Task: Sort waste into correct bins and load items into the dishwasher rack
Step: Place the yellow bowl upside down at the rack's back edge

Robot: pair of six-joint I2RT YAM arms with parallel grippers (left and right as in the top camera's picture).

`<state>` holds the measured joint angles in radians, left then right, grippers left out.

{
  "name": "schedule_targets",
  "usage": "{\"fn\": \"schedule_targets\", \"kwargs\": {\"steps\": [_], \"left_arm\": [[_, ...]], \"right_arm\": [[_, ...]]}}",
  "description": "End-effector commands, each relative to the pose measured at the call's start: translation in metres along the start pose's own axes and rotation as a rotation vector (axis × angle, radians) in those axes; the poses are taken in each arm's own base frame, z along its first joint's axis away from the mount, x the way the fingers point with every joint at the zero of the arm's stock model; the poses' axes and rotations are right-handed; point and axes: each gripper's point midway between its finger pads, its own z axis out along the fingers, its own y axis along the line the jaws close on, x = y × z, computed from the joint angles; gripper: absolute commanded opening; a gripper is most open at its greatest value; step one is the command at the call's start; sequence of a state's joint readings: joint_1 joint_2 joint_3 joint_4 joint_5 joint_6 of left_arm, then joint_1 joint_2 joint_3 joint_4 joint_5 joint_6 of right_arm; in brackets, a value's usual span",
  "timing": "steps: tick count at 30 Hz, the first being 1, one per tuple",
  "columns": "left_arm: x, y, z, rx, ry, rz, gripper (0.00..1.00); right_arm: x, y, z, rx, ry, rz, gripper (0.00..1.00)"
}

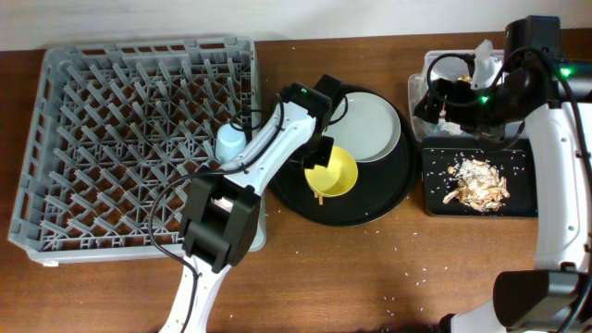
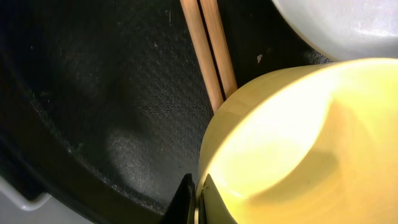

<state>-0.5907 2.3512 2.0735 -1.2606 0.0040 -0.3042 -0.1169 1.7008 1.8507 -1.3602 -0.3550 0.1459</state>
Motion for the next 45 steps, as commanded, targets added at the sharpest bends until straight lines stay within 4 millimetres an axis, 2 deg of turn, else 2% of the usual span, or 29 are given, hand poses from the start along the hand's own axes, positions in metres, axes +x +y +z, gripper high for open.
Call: {"fn": "schedule_targets", "kwargs": {"steps": [1,3,4,5,6,8,10,12,14,17,19,20,25,28,35,39,40,41,42,45], "left_arm": [[-0.016,0.004,-0.032,0.015,-0.053,-0.012,0.00],[-0.035,0.029,-0.075,-0.032,-0.141,-0.051,0.00],[-0.052,0.066,-0.117,-0.123,-0.252,-0.108,0.00],[-0.063,0.097,-0.146,-0.212,-0.340,-0.158,0.00],[-0.071,0.121,-0.166,-0.292,-0.409,-0.200,0.00],[-0.082,0.187,-0.212,-0.587,-0.565,-0.325,0.00],[-0.083,0.234,-0.240,-0.870,-0.649,-0.435,0.00],[-0.087,0.243,-0.238,-0.907,-0.664,-0.461,0.00],[-0.103,0.252,-0.215,-0.912,-0.681,-0.491,0.00],[-0.104,0.271,-0.200,-1.135,-0.672,-0.531,0.00],[-0.103,0.274,-0.188,-1.209,-0.643,-0.520,0.00],[-0.106,0.274,-0.178,-1.209,-0.626,-0.506,0.00],[-0.110,0.274,-0.155,-1.216,-0.591,-0.480,0.00],[-0.116,0.266,-0.126,-1.152,-0.557,-0.438,0.00],[-0.124,0.232,-0.117,-1.113,-0.576,-0.379,0.00],[-0.124,0.221,-0.109,-1.071,-0.550,-0.339,0.00],[-0.125,0.218,-0.105,-1.045,-0.546,-0.333,0.05],[-0.126,0.215,-0.099,-1.010,-0.537,-0.325,0.25],[-0.125,0.213,-0.096,-0.999,-0.523,-0.314,0.54],[-0.121,0.203,-0.095,-1.009,-0.490,-0.254,0.61]], "right_arm": [[0.001,-0.003,0.005,0.016,0.009,-0.012,0.99],[0.000,-0.005,0.005,0.030,0.006,-0.013,0.99],[0.000,-0.006,0.005,0.034,0.006,-0.013,0.99],[-0.001,-0.007,0.005,0.043,0.003,-0.013,0.99],[-0.001,-0.009,0.005,0.053,0.001,-0.014,0.99],[-0.001,-0.010,0.004,0.056,0.001,-0.014,0.99],[-0.002,-0.012,0.004,0.069,-0.003,-0.014,0.99],[-0.003,-0.014,0.004,0.081,-0.009,-0.016,0.99],[-0.004,-0.019,0.004,0.112,-0.013,-0.015,0.99],[-0.005,-0.026,0.003,0.155,-0.019,-0.015,0.99],[-0.005,-0.026,0.003,0.154,-0.020,-0.016,0.98],[-0.005,-0.026,0.003,0.154,-0.020,-0.016,0.98],[-0.006,-0.026,0.003,0.154,-0.024,-0.017,0.99],[-0.006,-0.026,0.003,0.154,-0.024,-0.017,0.99],[-0.006,-0.026,0.003,0.154,-0.024,-0.017,0.99],[-0.006,-0.026,0.003,0.154,-0.024,-0.017,0.99],[-0.006,-0.026,0.003,0.154,-0.024,-0.017,0.98],[-0.006,-0.026,0.003,0.154,-0.024,-0.017,0.99],[-0.006,-0.026,0.003,0.154,-0.024,-0.017,0.99],[-0.006,-0.026,0.003,0.154,-0.024,-0.017,0.98]]}}
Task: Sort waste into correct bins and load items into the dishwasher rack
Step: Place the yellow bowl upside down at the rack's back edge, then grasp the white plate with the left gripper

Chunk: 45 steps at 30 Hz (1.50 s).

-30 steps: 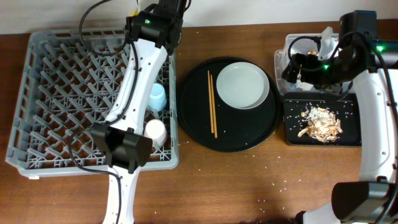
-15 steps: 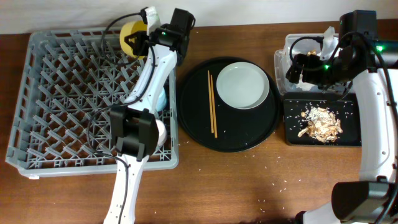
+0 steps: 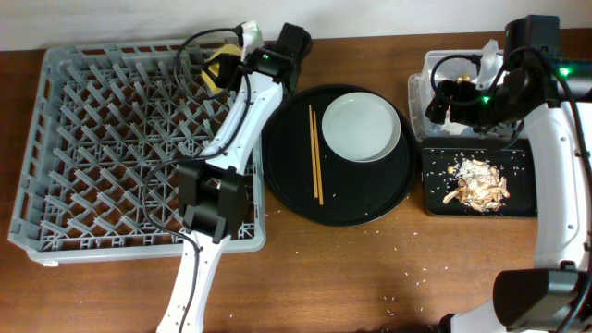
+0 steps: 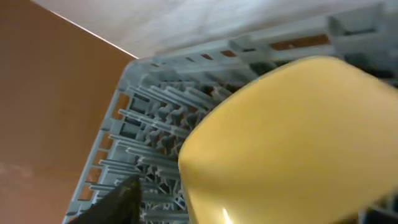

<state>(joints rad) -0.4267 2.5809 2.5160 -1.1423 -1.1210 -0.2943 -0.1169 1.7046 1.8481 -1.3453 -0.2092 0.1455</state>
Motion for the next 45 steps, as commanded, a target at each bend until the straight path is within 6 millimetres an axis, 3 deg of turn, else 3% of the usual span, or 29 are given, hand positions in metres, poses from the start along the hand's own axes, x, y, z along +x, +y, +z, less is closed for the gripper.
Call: {"fn": "schedule_targets", "kwargs": {"steps": [1,4,7,9,12,15,19,22,26,32,34,45], "left_arm": [[0.009,-0.022,-0.008,0.043,0.006,0.097,0.61],[0.004,-0.027,-0.027,0.090,-0.013,0.108,0.62],[-0.002,-0.040,-0.056,0.348,0.014,0.125,0.65],[-0.007,-0.041,-0.082,0.527,0.029,0.111,0.65],[-0.014,-0.051,-0.140,0.892,0.037,0.097,0.66],[-0.006,-0.081,-0.180,1.173,0.082,0.105,0.66],[0.017,-0.114,-0.181,1.207,0.206,0.069,0.66],[0.049,-0.150,-0.188,1.185,0.331,0.055,0.59],[0.076,-0.181,-0.193,1.161,0.366,0.116,0.55],[0.092,-0.193,-0.177,1.079,0.384,0.134,0.34],[0.094,-0.187,-0.163,0.987,0.396,0.092,0.34],[0.109,-0.205,-0.161,0.999,0.452,0.076,0.30]], "right_arm": [[0.000,-0.001,0.003,0.011,0.004,-0.015,0.98],[0.000,-0.001,0.003,0.011,0.004,-0.015,0.99],[0.000,-0.001,0.003,0.011,0.004,-0.015,0.99],[0.000,-0.001,0.003,0.011,0.004,-0.015,0.99],[0.000,-0.001,0.003,0.011,0.004,-0.015,0.99],[0.000,-0.001,0.003,0.011,0.004,-0.015,0.99],[0.000,-0.001,0.003,0.011,0.004,-0.015,0.98],[0.000,-0.001,0.003,0.011,0.004,-0.015,0.99],[0.000,-0.001,0.003,0.011,0.004,-0.015,0.99],[0.000,-0.001,0.003,0.011,0.004,-0.015,0.99],[0.000,-0.001,0.003,0.011,0.004,-0.015,0.99],[0.000,-0.001,0.003,0.011,0.004,-0.015,0.98]]}}
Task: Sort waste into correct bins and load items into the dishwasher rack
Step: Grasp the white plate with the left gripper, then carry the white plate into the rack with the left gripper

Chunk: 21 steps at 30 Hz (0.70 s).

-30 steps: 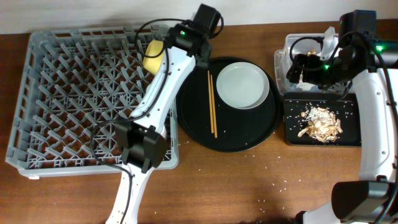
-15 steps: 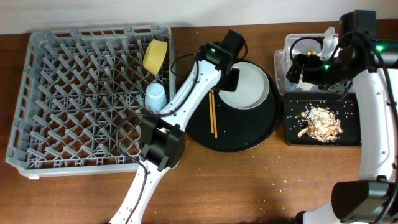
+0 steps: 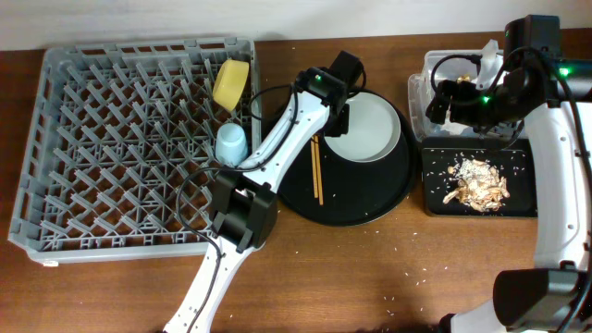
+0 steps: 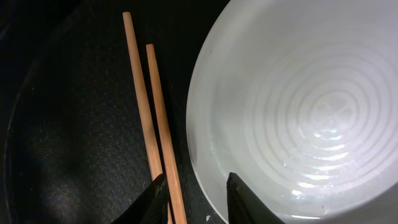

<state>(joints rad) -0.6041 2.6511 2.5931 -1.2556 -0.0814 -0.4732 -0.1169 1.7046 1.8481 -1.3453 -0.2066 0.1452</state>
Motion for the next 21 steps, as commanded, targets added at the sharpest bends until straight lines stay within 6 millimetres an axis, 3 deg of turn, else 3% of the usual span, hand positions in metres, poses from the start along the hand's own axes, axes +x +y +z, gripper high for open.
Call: {"fn": "schedule_targets", "kwargs": {"steps": [1,6,10,14,18,19,21], "left_arm": [[0.016,0.000,0.030,-0.015,0.062,-0.004,0.29],[0.020,-0.003,0.044,-0.006,0.077,-0.003,0.24],[0.016,-0.007,0.046,0.014,0.063,-0.005,0.01],[0.015,-0.007,0.043,0.016,0.060,0.008,0.00],[-0.015,0.005,-0.017,0.032,-0.022,0.062,0.00],[-0.033,0.021,-0.055,0.007,-0.093,0.082,0.00],[-0.051,0.047,-0.103,-0.051,-0.188,0.110,0.00]], "right_arm": [[0.001,0.000,0.003,0.008,0.005,-0.014,0.99],[0.001,0.000,0.003,0.008,0.005,-0.014,0.99],[0.001,0.000,0.003,0.008,0.005,-0.014,0.98],[0.001,0.000,0.003,0.008,0.005,-0.014,0.98],[0.001,0.000,0.003,0.008,0.005,-0.014,0.98],[0.001,0.000,0.003,0.008,0.005,-0.014,0.98],[0.001,0.000,0.003,0.008,0.005,-0.014,0.98]]}}
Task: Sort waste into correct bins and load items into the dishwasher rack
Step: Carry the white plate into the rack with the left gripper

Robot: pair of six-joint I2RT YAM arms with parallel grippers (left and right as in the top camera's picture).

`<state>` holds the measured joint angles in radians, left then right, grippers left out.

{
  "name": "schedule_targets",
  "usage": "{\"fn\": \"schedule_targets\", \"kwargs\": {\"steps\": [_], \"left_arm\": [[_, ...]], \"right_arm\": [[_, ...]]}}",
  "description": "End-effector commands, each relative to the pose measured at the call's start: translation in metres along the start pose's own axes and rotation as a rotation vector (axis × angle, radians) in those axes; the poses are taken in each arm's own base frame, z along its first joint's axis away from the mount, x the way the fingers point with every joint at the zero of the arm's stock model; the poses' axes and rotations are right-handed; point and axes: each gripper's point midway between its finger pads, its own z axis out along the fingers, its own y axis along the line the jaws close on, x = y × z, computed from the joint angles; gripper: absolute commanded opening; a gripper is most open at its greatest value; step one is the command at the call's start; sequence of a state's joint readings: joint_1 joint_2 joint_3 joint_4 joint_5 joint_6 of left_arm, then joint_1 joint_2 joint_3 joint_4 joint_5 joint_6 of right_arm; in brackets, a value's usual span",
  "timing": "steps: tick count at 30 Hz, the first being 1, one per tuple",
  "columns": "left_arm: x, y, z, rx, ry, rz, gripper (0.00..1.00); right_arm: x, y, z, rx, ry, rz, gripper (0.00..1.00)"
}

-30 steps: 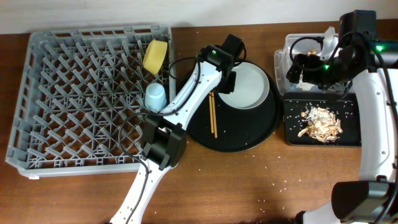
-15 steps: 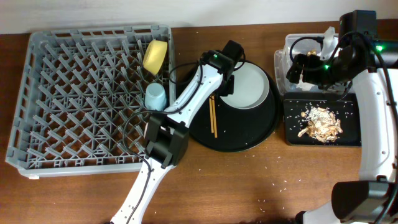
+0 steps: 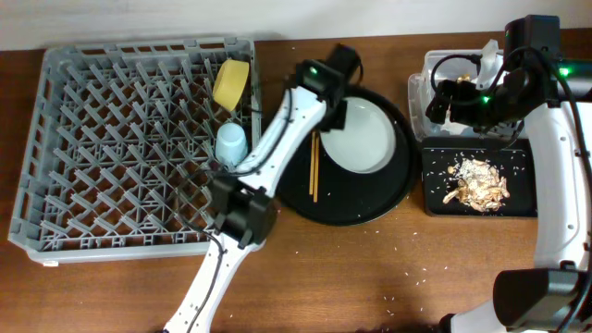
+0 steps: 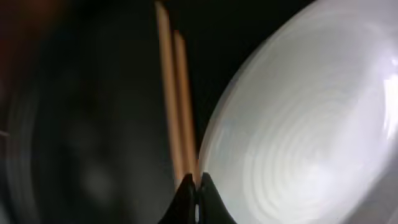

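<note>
A white plate (image 3: 363, 139) lies tilted on the round black tray (image 3: 370, 199), with a pair of wooden chopsticks (image 3: 314, 166) to its left. My left gripper (image 3: 334, 113) is at the plate's upper left edge. In the left wrist view its fingers (image 4: 196, 186) are pinched together on the rim of the plate (image 4: 298, 137), beside the chopsticks (image 4: 174, 106). A yellow bowl (image 3: 230, 83) and a light blue cup (image 3: 229, 143) stand in the grey dishwasher rack (image 3: 120, 148). My right gripper (image 3: 442, 102) hovers at the white bin (image 3: 462, 69); its jaws are not visible.
A black bin (image 3: 476, 180) with food scraps sits below the white bin at the right. The rack fills the left side of the table. Crumbs dot the wooden table in front of the tray.
My left gripper was open over the plate's left edge and is now shut on the rim. The plate has shifted slightly and tilted. The right arm has not moved.
My left gripper first held the yellow bowl on the tray. Then it carried the bowl over the rack's back right corner. Later the bowl stood in the rack and the gripper was open above the plate and chopsticks. Now it grips the plate's rim.
</note>
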<state>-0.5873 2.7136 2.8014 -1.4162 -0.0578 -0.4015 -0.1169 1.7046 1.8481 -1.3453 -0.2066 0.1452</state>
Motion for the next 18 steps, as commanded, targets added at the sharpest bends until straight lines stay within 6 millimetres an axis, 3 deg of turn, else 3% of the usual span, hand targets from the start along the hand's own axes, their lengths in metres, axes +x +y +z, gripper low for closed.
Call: {"fn": "schedule_targets", "kwargs": {"steps": [1,3,5,6,7,9,10,14,18], "left_arm": [[-0.053,0.064,-0.120,-0.123,-0.278,0.068,0.00],[-0.062,0.101,-0.167,-0.234,-0.371,0.085,0.00],[-0.066,0.151,-0.205,-0.434,-0.425,0.077,0.00],[-0.066,0.197,-0.229,-0.646,-0.437,0.039,0.00],[-0.064,0.220,-0.239,-0.750,-0.428,0.026,0.00],[-0.061,0.243,-0.242,-0.828,-0.373,0.066,0.00],[-0.059,0.267,-0.242,-0.859,-0.330,0.077,0.00],[-0.049,0.324,-0.254,-0.956,-0.290,-0.023,0.00],[-0.047,0.349,-0.250,-0.975,-0.267,-0.065,0.00]], "right_arm": [[0.001,0.000,0.003,0.008,0.005,-0.014,0.98],[0.001,0.000,0.003,0.008,0.005,-0.014,0.98],[0.001,0.000,0.003,0.008,0.005,-0.014,0.98],[0.001,0.000,0.003,0.008,0.005,-0.014,0.99],[0.001,0.000,0.003,0.008,0.005,-0.014,0.99],[0.001,0.000,0.003,0.008,0.005,-0.014,0.99],[0.001,0.000,0.003,0.008,0.005,-0.014,0.98],[0.001,0.000,0.003,0.008,0.005,-0.014,0.98],[0.001,0.000,0.003,0.008,0.005,-0.014,0.98]]}}
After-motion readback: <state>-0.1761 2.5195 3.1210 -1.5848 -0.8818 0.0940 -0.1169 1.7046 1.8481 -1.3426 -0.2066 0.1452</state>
